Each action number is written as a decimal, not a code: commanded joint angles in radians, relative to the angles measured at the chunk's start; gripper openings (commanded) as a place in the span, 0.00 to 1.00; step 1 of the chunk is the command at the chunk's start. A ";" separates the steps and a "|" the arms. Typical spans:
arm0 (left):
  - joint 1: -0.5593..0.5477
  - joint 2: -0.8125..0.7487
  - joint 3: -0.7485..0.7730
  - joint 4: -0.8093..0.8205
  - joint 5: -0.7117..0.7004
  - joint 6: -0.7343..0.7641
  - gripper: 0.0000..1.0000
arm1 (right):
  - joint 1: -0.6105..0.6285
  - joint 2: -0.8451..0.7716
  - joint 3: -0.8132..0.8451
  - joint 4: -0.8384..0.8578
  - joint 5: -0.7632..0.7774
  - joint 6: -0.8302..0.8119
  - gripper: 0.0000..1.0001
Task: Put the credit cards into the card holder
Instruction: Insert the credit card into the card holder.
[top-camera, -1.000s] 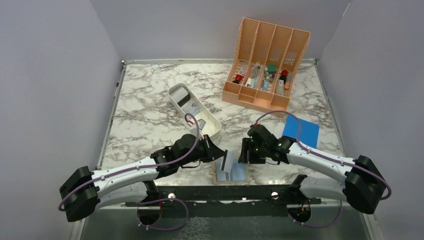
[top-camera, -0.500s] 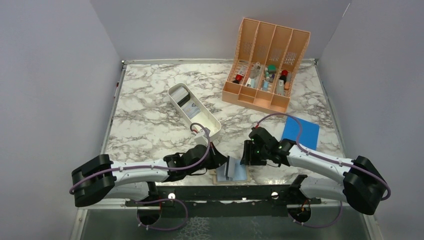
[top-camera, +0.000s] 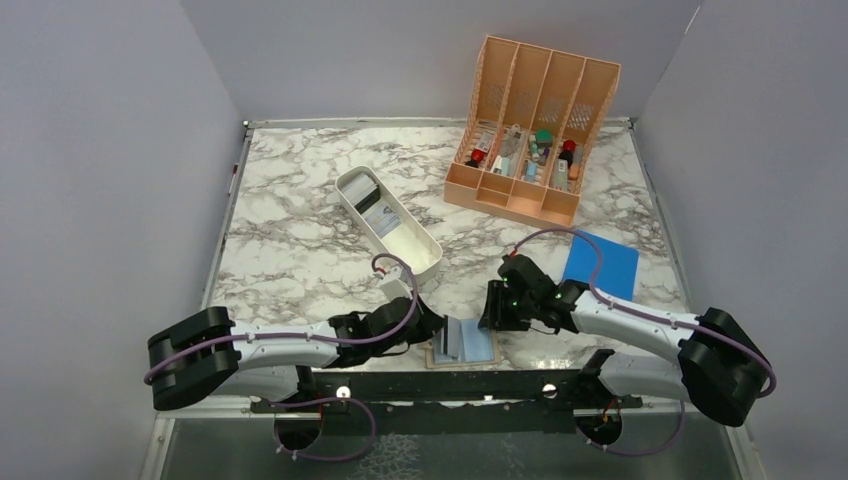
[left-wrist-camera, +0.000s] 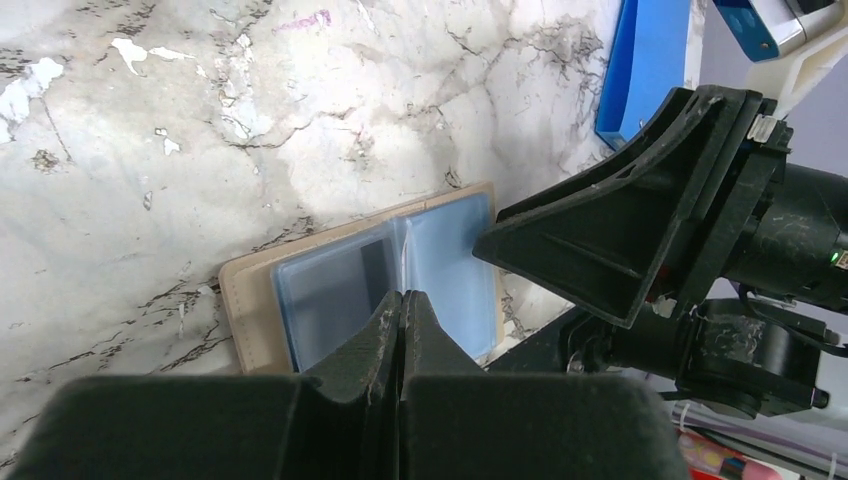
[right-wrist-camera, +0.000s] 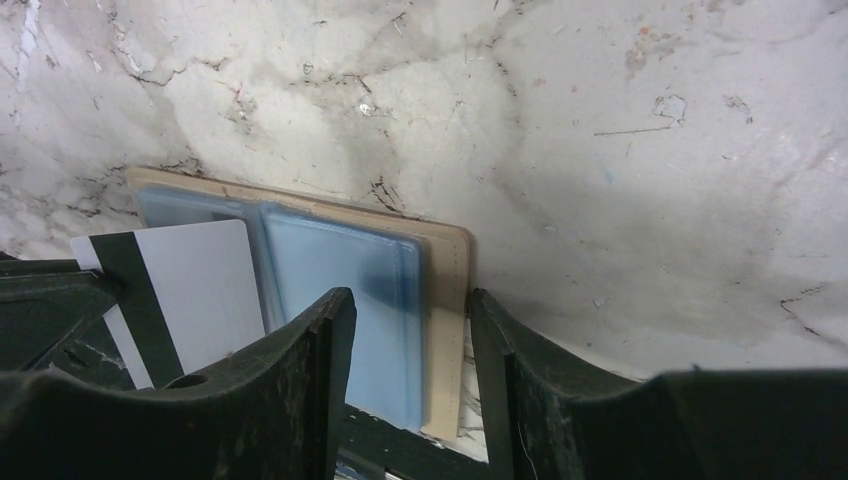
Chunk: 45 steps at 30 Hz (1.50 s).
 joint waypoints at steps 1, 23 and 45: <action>-0.010 0.010 -0.025 0.016 -0.049 -0.044 0.00 | -0.006 0.016 -0.022 0.019 -0.014 0.009 0.51; -0.054 0.140 0.028 0.051 -0.075 -0.093 0.00 | -0.005 -0.024 -0.070 0.008 -0.019 0.055 0.50; -0.080 0.186 0.043 0.030 -0.191 -0.089 0.00 | -0.005 -0.011 -0.076 0.031 -0.066 0.057 0.49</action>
